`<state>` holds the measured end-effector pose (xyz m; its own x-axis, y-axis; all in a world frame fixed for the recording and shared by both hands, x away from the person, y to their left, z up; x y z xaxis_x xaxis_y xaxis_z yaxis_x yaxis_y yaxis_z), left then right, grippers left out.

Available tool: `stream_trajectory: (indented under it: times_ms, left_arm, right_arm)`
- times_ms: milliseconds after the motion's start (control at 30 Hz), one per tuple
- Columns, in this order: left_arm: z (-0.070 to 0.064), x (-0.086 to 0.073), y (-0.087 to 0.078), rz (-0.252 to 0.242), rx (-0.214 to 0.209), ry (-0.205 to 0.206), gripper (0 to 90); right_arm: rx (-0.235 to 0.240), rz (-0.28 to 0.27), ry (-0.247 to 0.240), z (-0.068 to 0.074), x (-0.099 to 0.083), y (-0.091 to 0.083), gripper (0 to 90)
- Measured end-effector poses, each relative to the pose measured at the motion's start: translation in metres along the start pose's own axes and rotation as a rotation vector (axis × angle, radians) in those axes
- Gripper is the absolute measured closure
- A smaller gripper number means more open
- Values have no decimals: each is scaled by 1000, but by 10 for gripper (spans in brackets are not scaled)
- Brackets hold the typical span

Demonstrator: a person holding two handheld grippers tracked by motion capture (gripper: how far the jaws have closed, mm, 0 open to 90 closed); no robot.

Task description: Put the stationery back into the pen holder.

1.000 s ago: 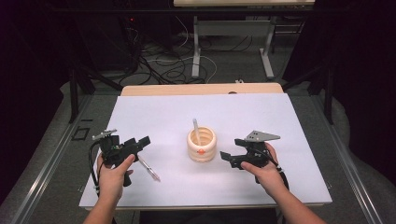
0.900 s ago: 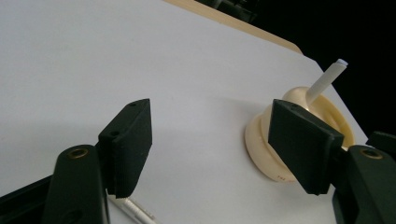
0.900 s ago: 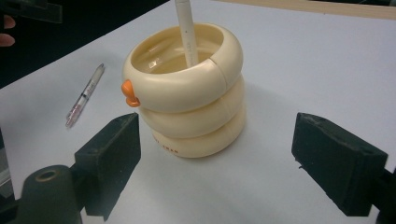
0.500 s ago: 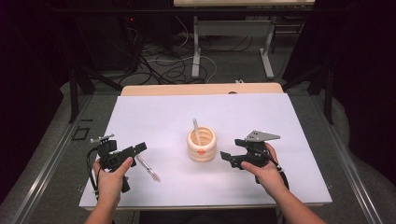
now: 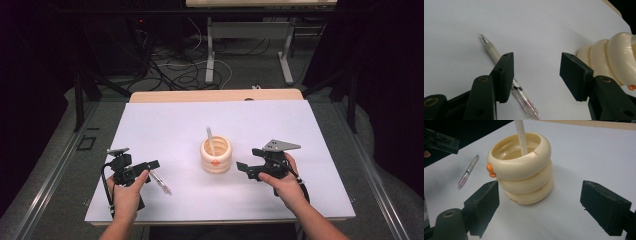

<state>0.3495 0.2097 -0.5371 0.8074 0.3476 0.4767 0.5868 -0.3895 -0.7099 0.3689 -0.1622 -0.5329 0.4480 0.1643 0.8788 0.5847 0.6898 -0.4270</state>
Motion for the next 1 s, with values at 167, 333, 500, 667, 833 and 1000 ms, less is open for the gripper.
stream_trajectory:
  times_ms: [167,333,500,667,833,1000]
  left_arm:
    - [9,-1,9,31,16,-68,506]
    - [15,-1,14,47,29,-105,536]
    - [19,1,18,45,49,-125,550]
    - [26,2,25,48,77,-170,581]
    - [31,-1,27,92,44,-223,598]
    - [34,-3,33,107,40,-254,600]
  right_arm:
    - [5,4,-12,-1,-1,1,154]
    - [2,5,-5,-2,-1,0,154]
    - [1,10,1,-2,-1,0,153]
    - [0,8,-3,-2,-1,0,154]
    - [-2,5,0,-2,-1,0,154]
    - [0,12,-5,-2,-2,0,154]
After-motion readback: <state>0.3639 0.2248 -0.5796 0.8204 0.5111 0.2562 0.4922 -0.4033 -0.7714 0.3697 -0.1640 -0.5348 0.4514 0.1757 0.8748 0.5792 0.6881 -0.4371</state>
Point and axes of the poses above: each handheld gripper's, and its own axes: y roughly forward along the jaws, x roughly out of its top, z roughly to its left, the point moved 5 cm from there along y, roughly forward along the jaws, and after that the axes turned 1 degree about -z, right-handed, at the moved point
